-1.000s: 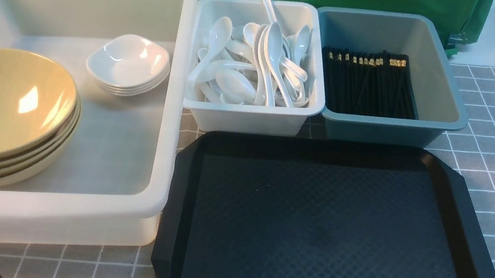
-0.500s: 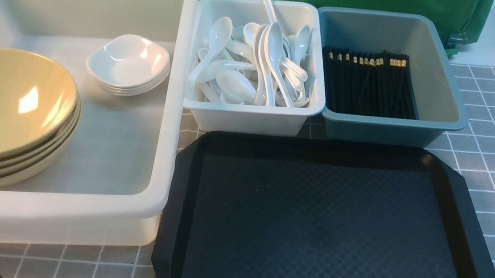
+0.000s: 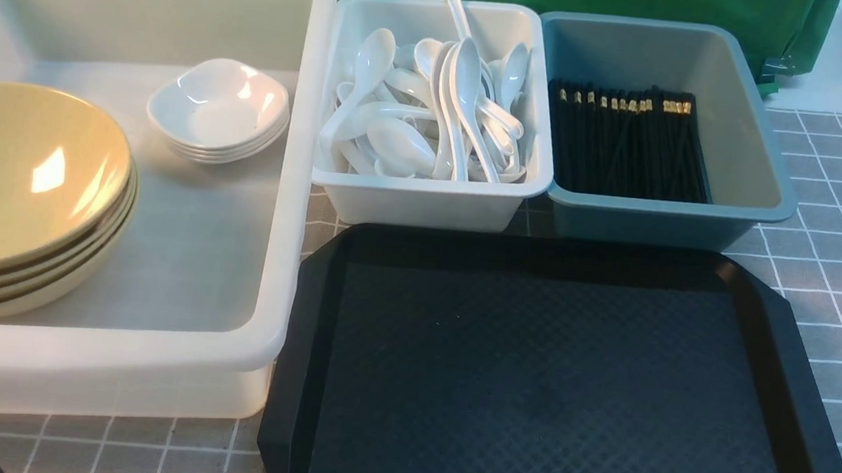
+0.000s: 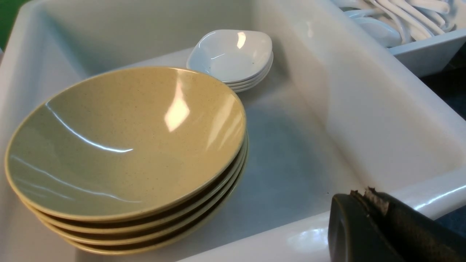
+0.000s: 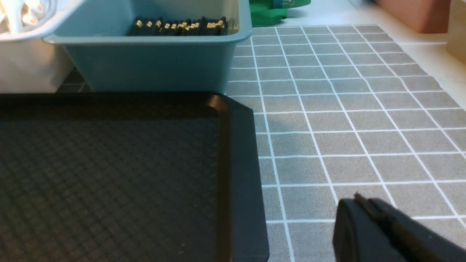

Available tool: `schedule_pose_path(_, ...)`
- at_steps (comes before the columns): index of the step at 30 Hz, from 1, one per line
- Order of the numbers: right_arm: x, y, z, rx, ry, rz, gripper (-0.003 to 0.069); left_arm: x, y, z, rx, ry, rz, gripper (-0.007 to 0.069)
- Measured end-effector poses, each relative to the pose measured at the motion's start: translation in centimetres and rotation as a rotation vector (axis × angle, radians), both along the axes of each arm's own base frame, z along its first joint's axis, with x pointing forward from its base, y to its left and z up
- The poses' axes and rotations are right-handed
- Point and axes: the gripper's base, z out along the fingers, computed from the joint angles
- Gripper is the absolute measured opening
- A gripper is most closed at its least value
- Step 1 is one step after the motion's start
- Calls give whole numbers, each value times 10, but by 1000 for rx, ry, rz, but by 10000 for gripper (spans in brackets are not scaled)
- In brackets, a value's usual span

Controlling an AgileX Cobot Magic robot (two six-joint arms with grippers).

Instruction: On grey table put chopsticks spoon bowls plates into blue grey white boxes.

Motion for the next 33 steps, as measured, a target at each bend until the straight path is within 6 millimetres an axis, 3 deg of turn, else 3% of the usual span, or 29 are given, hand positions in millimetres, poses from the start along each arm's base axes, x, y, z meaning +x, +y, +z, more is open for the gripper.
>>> schedule_pose_path(8,0,0,0,0,0,0,34,0,0,-1,-5,3,2,-11)
schedule_pose_path(12,0,0,0,0,0,0,34,0,2,-16,9,-22,15,-11)
schedule_pose_path(15,0,0,0,0,0,0,34,1,5,-39,15,-156,54,-11)
schedule_pose_path(16,0,0,0,0,0,0,34,0,5,-37,14,-178,56,-11)
schedule_pose_path(18,0,0,0,0,0,0,36,-1,9,-62,-21,-341,120,-11)
schedule_pose_path(22,0,0,0,0,0,0,39,-7,13,-88,-52,-461,182,-11)
schedule_pose_path(27,0,0,0,0,0,0,42,-7,15,-115,-104,-338,235,-11)
schedule_pose_path(33,0,0,0,0,0,0,47,-9,15,-129,-104,-185,246,-11)
